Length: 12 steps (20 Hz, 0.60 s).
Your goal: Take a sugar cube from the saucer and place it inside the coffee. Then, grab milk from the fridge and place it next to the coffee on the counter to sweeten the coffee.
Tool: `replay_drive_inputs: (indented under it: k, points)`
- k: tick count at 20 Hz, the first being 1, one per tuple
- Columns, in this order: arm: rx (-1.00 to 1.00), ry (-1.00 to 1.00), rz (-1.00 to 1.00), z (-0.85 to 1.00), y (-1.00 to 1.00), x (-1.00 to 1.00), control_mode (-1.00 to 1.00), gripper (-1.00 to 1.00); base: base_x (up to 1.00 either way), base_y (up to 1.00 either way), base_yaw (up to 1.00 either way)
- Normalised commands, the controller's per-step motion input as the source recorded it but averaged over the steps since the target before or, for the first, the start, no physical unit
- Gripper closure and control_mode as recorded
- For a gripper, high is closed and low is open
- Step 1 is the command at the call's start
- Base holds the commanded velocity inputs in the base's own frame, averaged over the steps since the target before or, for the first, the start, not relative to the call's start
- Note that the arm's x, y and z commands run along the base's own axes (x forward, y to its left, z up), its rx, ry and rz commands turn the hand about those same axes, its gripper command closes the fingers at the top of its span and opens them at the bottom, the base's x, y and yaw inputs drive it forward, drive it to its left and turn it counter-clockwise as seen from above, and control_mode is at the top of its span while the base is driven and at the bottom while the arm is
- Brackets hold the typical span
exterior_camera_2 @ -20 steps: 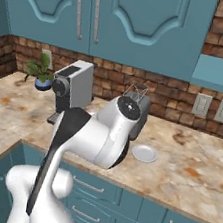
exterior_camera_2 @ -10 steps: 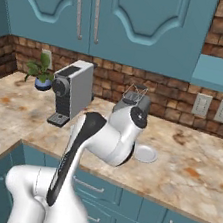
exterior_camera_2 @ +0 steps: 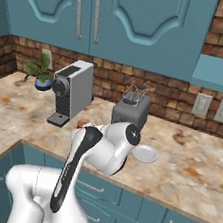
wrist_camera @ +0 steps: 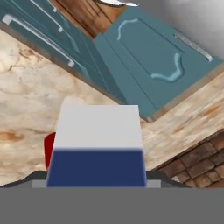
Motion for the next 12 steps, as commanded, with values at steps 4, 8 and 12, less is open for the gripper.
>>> replay_drive_inputs:
  k: [4,8,12]
  points:
    - [0.0,-0.01,0.19,-0.31,-0.19,0.51,-1.0,1.0,0.0,0.0,0.0]
    - [0.0,0.0,0.3,-0.33,-0.31,0.34,-1.0,1.0,0.0,0.0,0.0]
    - [0.0,-0.02,0.29,-0.25,-0.29,0.41,-1.0,1.0,0.0,0.0,0.0]
